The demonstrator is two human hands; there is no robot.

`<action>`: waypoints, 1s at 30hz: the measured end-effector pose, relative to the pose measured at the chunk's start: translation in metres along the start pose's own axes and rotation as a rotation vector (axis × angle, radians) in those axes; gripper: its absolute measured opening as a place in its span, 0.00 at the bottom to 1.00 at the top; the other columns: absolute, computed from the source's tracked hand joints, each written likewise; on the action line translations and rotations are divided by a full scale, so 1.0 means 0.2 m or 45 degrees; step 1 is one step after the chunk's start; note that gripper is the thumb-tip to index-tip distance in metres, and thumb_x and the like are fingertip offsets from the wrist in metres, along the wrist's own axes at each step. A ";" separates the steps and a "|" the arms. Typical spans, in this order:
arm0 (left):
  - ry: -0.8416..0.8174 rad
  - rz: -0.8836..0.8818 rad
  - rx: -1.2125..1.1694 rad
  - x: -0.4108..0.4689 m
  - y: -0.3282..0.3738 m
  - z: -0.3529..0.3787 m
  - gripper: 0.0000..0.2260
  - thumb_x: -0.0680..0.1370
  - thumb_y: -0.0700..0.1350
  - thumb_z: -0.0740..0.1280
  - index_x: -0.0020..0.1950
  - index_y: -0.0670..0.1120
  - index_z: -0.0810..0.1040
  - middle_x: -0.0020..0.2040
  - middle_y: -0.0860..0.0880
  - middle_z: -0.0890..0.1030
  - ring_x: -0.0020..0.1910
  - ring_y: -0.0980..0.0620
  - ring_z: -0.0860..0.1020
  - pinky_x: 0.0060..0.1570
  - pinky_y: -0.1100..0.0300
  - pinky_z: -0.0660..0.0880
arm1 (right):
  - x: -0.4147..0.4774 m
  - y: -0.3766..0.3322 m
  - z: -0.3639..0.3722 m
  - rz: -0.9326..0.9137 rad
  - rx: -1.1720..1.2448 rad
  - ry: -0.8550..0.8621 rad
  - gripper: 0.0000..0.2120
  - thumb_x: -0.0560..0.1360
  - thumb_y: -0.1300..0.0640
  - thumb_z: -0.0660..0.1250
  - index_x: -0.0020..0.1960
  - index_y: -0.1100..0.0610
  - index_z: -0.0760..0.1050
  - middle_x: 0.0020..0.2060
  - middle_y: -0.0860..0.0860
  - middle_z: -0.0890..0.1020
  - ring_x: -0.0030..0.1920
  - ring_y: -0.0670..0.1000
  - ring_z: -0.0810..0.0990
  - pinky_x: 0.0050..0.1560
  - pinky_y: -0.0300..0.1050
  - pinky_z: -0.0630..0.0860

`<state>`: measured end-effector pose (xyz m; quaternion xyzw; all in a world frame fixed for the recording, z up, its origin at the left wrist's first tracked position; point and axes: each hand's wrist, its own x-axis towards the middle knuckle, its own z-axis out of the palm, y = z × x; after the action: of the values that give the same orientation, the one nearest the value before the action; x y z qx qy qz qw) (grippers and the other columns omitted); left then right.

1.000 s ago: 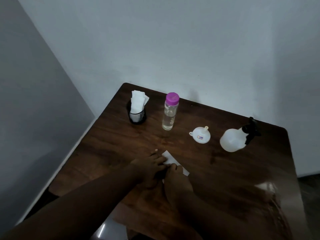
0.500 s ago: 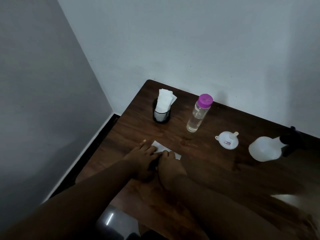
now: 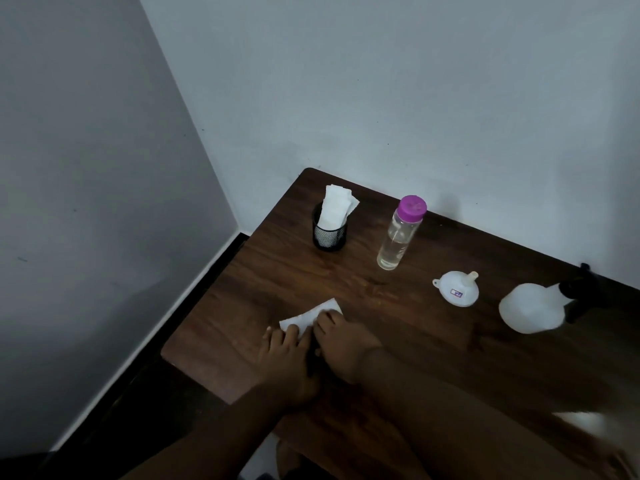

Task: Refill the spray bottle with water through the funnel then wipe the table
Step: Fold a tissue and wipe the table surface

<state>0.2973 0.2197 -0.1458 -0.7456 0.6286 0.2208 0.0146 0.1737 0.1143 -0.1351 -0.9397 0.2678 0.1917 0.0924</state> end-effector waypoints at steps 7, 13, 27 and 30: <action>-0.056 -0.091 -0.096 -0.08 0.27 0.06 0.36 0.77 0.67 0.55 0.82 0.55 0.50 0.77 0.48 0.62 0.77 0.42 0.59 0.80 0.42 0.45 | -0.16 0.14 0.08 -0.127 -0.012 0.039 0.25 0.81 0.50 0.58 0.76 0.57 0.62 0.77 0.56 0.63 0.78 0.56 0.59 0.79 0.55 0.53; -0.089 -0.105 -0.094 -0.13 0.55 0.13 0.40 0.71 0.73 0.51 0.80 0.55 0.57 0.73 0.49 0.67 0.73 0.44 0.64 0.79 0.41 0.50 | -0.36 0.30 0.18 -0.203 -0.091 0.002 0.26 0.81 0.49 0.58 0.77 0.56 0.61 0.77 0.56 0.62 0.78 0.56 0.58 0.79 0.57 0.52; -0.183 -0.017 -0.044 -0.19 1.17 0.28 0.44 0.70 0.76 0.48 0.79 0.52 0.58 0.74 0.46 0.66 0.72 0.41 0.65 0.75 0.41 0.56 | -0.90 0.62 0.33 -0.156 -0.120 -0.013 0.24 0.82 0.53 0.55 0.77 0.59 0.62 0.77 0.58 0.62 0.78 0.56 0.58 0.79 0.55 0.46; -0.204 0.021 -0.036 -0.20 1.29 0.29 0.49 0.65 0.76 0.42 0.80 0.51 0.57 0.75 0.45 0.65 0.72 0.40 0.65 0.75 0.42 0.57 | -1.00 0.69 0.38 -0.121 -0.088 -0.025 0.24 0.82 0.53 0.56 0.76 0.59 0.62 0.77 0.57 0.62 0.78 0.55 0.58 0.79 0.54 0.46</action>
<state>0.0307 0.2210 -0.1189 -0.7205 0.6282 0.2889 0.0525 -0.0804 0.1128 -0.1317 -0.9520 0.2153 0.2054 0.0715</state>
